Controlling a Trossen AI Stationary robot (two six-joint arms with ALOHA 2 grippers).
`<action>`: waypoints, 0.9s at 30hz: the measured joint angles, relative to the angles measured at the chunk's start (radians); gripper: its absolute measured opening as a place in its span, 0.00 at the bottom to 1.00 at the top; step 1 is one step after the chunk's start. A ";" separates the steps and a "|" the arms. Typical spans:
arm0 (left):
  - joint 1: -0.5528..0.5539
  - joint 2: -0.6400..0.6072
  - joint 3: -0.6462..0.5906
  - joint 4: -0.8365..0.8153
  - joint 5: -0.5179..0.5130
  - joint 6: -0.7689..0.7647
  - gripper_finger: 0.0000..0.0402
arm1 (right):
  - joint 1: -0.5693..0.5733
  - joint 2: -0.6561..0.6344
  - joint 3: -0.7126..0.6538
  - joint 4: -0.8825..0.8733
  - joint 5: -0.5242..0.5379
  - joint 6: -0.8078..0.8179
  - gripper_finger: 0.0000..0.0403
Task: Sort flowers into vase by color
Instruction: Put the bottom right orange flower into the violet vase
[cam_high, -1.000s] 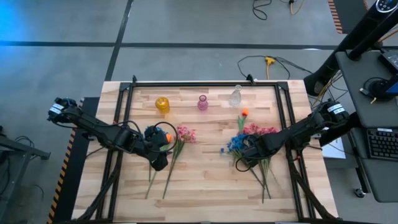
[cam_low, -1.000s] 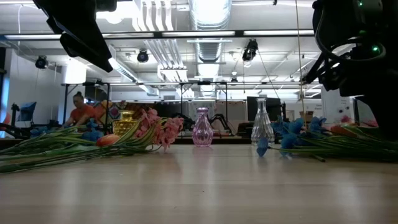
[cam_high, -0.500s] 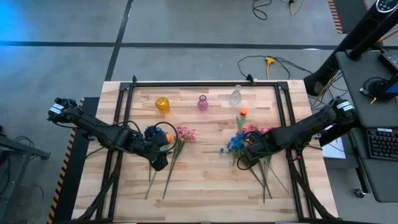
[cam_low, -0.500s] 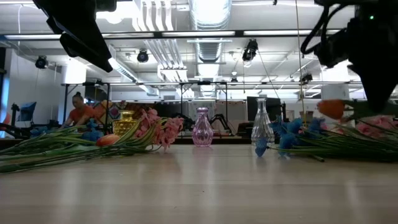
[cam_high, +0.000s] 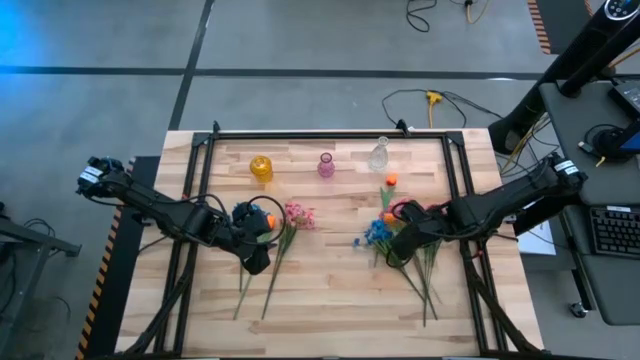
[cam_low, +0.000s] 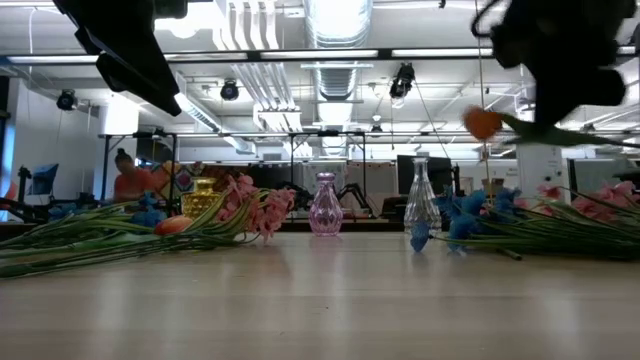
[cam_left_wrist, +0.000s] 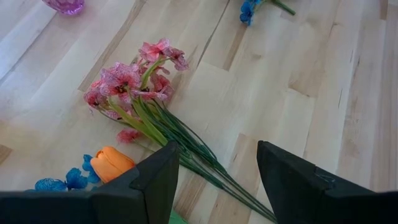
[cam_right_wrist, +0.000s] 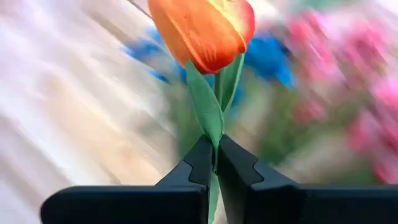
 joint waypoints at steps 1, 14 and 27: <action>0.000 0.000 0.000 0.000 -0.002 0.006 0.50 | 0.000 -0.007 0.000 0.060 0.025 -0.039 0.03; 0.000 0.000 0.000 0.097 -0.059 0.079 0.50 | -0.053 0.015 0.000 0.955 0.115 -0.846 0.03; -0.052 -0.012 0.000 0.204 -0.120 0.123 0.50 | -0.323 0.163 -0.001 1.442 -0.201 -1.179 0.03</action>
